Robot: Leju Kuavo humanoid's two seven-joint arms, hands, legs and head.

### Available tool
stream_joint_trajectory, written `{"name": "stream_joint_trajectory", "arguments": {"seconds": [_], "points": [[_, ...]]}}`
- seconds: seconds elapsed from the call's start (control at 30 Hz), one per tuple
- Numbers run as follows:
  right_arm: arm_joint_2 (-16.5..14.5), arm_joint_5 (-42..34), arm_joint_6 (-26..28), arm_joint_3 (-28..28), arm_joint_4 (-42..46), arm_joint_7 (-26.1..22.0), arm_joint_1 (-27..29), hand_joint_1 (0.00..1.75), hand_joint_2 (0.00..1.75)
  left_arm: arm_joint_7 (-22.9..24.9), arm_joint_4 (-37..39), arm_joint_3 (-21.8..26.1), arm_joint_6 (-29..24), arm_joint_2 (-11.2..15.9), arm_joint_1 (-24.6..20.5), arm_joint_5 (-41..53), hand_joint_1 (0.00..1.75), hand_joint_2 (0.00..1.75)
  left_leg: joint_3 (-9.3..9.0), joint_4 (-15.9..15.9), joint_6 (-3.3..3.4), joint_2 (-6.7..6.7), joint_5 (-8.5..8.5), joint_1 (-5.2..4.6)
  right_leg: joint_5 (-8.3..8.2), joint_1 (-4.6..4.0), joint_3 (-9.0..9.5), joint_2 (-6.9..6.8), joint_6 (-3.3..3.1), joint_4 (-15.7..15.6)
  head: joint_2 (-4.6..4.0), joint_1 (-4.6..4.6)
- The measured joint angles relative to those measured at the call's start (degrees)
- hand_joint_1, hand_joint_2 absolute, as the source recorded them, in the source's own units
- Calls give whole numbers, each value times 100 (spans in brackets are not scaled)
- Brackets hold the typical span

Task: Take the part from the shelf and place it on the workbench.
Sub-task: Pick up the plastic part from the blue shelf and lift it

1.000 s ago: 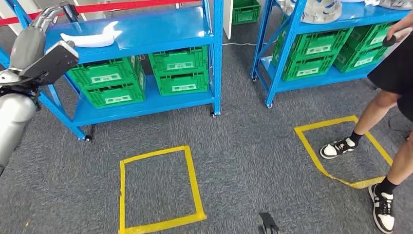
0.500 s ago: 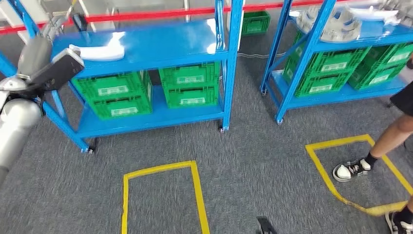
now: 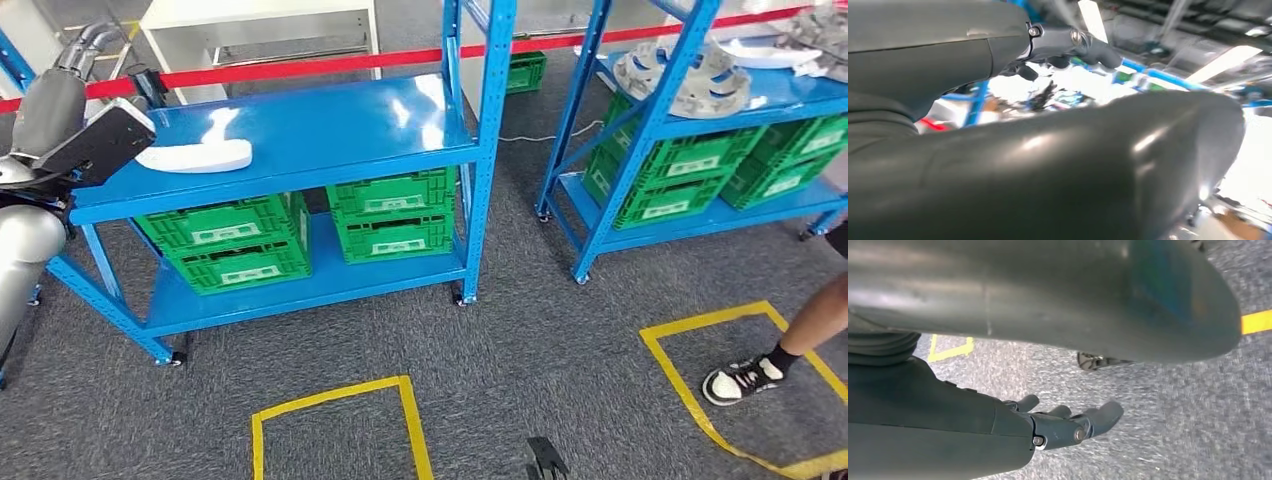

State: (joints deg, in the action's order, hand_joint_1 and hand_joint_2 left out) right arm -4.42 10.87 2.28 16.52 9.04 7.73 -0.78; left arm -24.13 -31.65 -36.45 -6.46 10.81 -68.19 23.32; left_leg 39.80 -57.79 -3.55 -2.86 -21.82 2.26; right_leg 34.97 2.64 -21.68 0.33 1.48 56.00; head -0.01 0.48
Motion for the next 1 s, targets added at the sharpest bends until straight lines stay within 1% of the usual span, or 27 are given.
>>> {"name": "stream_joint_trajectory", "arguments": {"seconds": [0.03,0.07,0.1,0.13,0.17,0.2,0.23,0.3,0.33,0.37,0.4,0.43,0.47,0.5,0.53,0.57,0.63,0.67,0.7,0.73,0.77,0.8,0.83,0.87,0.93,0.97,1.0], "points": [[3,15,-14,0,7,2,-5,0,0,0,-33,-1,9,15,-28,-5,0,0,-61,-41,64,26,-23,-5,-37,-3,68,-17,53,29,0,3],[7,28,-30,0,12,3,-17,0,0,0,-64,-1,11,28,-58,-12,0,0,-130,-42,136,89,-40,-6,-150,6,51,-31,87,190,0,20],[10,39,-44,0,14,5,-31,0,0,-3,-80,0,13,38,-83,-20,0,0,-208,-36,202,132,-59,-11,-302,14,-88,-36,94,496,0,39],[14,48,-54,0,14,13,-45,0,0,-2,-82,0,17,46,-90,-30,0,0,-302,-35,265,162,-94,-23,-384,17,-321,-39,86,873,0,62],[14,54,-62,-1,14,23,-51,0,0,-2,-84,-1,24,49,-63,-38,0,0,-387,-31,319,191,-159,-44,-375,7,-633,-38,71,1264,0,84],[13,58,-65,-1,14,36,-49,0,0,-1,-83,-2,31,50,-17,-43,0,0,-476,-24,358,222,-241,-70,-220,-20,-954,-35,55,1562,1,93],[10,60,-65,-2,13,49,-40,0,0,-2,-82,-4,37,47,39,-49,0,0,-573,-17,384,258,-331,-101,51,-57,-1246,-34,35,1728,1,100],[5,61,-56,-4,12,54,-15,0,0,-5,-76,-7,43,38,134,-64,0,0,-802,-9,416,320,-534,-175,591,-140,-1691,-32,-48,1667,1,106],[3,61,-51,-4,12,50,-1,0,0,-6,-72,-8,42,31,165,-77,0,0,-929,-8,427,337,-644,-214,632,-189,-1835,-29,-117,1463,1,108],[3,61,-47,-4,12,41,11,0,0,-6,-65,-8,41,23,192,-88,0,0,-1058,-4,439,347,-758,-253,402,-246,-1940,-24,-213,1167,1,109],[16,61,-45,-4,11,29,31,0,0,-6,-47,-8,39,23,223,-96,0,0,-1188,0,448,353,-871,-283,-151,-310,-1992,-2,-322,847,0,100],[27,63,-45,-4,10,14,49,0,0,-7,-28,-8,34,11,256,-102,0,0,-1301,5,445,374,-981,-305,-735,-372,-1996,25,-414,558,0,89],[36,67,-45,-4,9,-2,63,0,0,-10,-13,-9,29,3,286,-106,0,0,-1391,26,430,391,-1075,-314,-1209,-418,-1956,30,-474,370,0,75],[45,72,-44,-4,10,-17,66,0,0,-14,-4,-10,19,1,304,-112,0,0,-1469,23,404,408,-1125,-313,-1481,-449,-1893,36,-509,278,0,63],[41,76,-45,-4,12,-28,45,0,0,-23,-11,-11,11,-6,296,-128,0,0,-1476,-46,368,421,-1101,-312,-1475,-459,-1820,26,-522,241,1,60],[41,80,-45,-4,14,-32,18,0,0,-37,-18,-9,5,1,276,-157,0,0,-1394,-238,333,415,-998,-309,-1420,-447,-1740,11,-537,216,1,63],[44,86,-46,-3,16,-29,-30,0,0,-82,-21,5,12,12,259,-241,0,0,-974,-933,267,394,-697,-310,-1325,-400,-1550,12,-590,114,0,62],[46,90,-46,-3,16,-21,-43,0,0,-102,-14,12,39,16,288,-289,0,0,-709,-1279,237,383,-671,-297,-1268,-370,-1435,12,-607,61,0,61],[47,92,-46,-2,16,-12,-49,0,0,-118,-5,16,85,20,338,-339,0,0,-479,-1513,206,373,-788,-277,-1202,-347,-1323,16,-617,25,0,58],[48,92,-46,-2,16,-3,-53,0,0,-126,1,19,141,22,399,-385,0,0,-293,-1625,170,368,-1030,-247,-1129,-322,-1218,25,-613,4,-1,60],[47,93,-46,-1,16,10,-49,0,0,-133,5,21,201,24,462,-426,0,0,-147,-1635,129,360,-1304,-218,-1044,-297,-1113,38,-591,-5,0,56],[45,93,-45,-1,16,24,-43,0,0,-139,4,24,249,24,518,-456,0,0,-52,-1542,89,350,-1496,-192,-955,-270,-1010,52,-564,-3,0,57],[42,93,-44,0,16,34,-37,0,0,-146,-3,26,283,24,566,-471,0,0,-6,-1344,49,340,-1522,-168,-860,-244,-908,65,-533,7,0,56],[39,93,-43,0,16,46,-31,0,0,-153,-15,27,311,25,606,-478,0,0,-3,-1035,14,329,-1326,-144,-760,-220,-808,75,-500,25,0,55],[34,93,-40,0,14,60,-24,0,0,-161,-42,28,350,31,685,-481,0,0,-41,-315,-9,303,-465,-104,-565,-195,-674,99,-429,100,0,52],[33,93,-37,0,12,65,-25,0,0,-159,-62,29,373,32,731,-481,0,0,-57,-97,19,290,-105,-103,-470,-193,-650,112,-383,146,1,49],[33,93,-35,0,10,65,-25,0,0,-156,-95,30,393,32,781,-482,0,0,-52,-12,70,283,104,-109,-393,-196,-643,122,-332,179,1,47]]}}
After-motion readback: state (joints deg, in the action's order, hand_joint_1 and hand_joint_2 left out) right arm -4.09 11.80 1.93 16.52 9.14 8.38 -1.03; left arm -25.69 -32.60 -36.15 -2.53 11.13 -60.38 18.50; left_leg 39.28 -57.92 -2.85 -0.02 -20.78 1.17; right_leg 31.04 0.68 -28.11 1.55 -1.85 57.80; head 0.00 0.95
